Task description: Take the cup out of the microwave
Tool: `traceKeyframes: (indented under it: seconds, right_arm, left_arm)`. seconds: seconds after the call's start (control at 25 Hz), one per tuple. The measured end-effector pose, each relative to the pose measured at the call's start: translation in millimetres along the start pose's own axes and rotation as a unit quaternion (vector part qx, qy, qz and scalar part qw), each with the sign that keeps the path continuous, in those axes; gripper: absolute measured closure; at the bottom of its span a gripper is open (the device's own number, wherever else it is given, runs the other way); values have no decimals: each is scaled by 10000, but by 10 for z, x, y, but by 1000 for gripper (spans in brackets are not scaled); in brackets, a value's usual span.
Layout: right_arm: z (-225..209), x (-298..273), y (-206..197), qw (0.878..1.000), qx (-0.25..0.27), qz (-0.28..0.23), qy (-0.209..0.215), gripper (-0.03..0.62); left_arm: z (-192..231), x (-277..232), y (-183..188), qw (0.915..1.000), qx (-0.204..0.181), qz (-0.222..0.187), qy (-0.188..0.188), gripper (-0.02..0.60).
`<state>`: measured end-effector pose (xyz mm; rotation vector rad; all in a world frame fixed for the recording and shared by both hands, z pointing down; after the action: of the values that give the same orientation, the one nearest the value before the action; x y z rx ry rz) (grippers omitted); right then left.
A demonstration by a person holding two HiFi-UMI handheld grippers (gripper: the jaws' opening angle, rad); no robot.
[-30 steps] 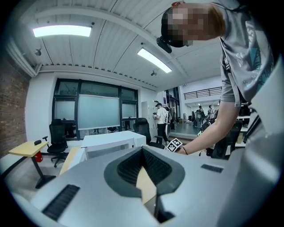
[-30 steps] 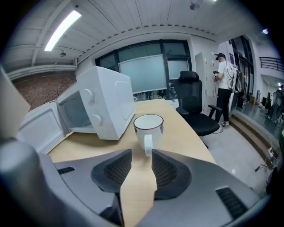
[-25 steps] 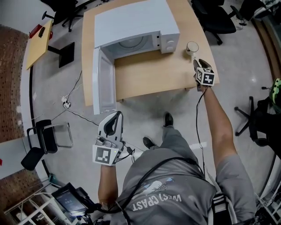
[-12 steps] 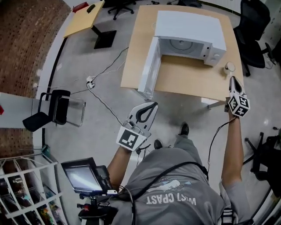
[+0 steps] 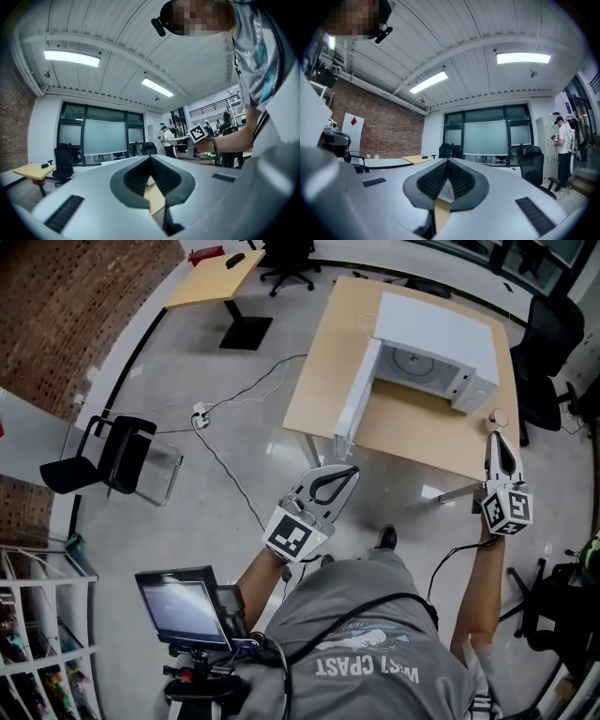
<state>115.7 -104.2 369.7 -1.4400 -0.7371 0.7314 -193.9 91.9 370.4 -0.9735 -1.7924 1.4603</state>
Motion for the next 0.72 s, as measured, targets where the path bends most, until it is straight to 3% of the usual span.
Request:
traceKeyframes:
  seconds: [0.44,0.72]
  right_arm:
    - [1078,693,632,9943,976,-260,355,583]
    - [1299,1227,827,9889,1364,-352,481,583]
  left_arm:
    - [19,537,124,9987,-90,-500,-88,555]
    - [-208,452,128,9982,3,-522,-285,555]
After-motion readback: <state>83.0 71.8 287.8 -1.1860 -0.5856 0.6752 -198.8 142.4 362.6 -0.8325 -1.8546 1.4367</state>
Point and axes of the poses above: the fingertips, and each gripper's own axes: x backward along the fingers, z to its left, y out of its top, the point moved 7 cm from there along x, backward along the fingers, and after that the axes turned 3 degrees about -x, right-handed, at the moved point
